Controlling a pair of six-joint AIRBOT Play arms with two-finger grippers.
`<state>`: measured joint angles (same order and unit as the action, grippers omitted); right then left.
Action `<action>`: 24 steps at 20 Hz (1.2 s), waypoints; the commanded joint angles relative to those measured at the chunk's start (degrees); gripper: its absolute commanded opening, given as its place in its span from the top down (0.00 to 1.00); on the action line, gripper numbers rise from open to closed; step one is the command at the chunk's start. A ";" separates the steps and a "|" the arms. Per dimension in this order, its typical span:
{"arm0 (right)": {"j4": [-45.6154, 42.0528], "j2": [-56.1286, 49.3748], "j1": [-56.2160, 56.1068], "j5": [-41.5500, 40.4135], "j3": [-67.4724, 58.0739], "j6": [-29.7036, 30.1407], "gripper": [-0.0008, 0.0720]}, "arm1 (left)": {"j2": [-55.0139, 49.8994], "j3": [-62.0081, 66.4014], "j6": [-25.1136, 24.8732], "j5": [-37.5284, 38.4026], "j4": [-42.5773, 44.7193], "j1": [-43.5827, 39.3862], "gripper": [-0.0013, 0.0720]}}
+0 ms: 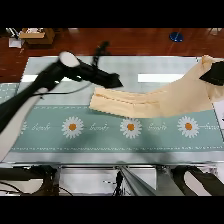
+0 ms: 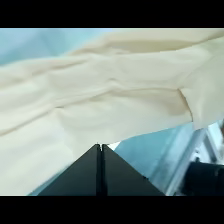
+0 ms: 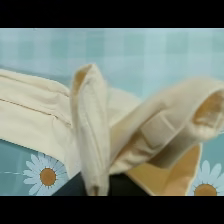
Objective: Fold the shirts.
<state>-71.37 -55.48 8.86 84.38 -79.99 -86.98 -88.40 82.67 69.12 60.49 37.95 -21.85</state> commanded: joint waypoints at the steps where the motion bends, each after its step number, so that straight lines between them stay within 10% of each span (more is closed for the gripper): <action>1: -0.37 -1.97 -4.09 -1.97 -0.04 -0.33 0.95 | 8.74 -0.02 -0.07 3.48 5.40 9.53 0.95; 11: -5.09 -23.39 -26.03 -16.68 -0.04 -10.54 0.95 | 19.04 -0.02 -1.62 15.02 5.44 27.69 0.95; 24: 8.22 -37.53 -41.57 -42.97 -0.04 -15.45 0.94 | 20.28 -0.07 -2.03 20.24 5.40 29.31 0.95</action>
<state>-67.13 -91.37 -31.24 46.94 -79.96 -102.08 -68.18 82.63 67.16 79.77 43.33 7.38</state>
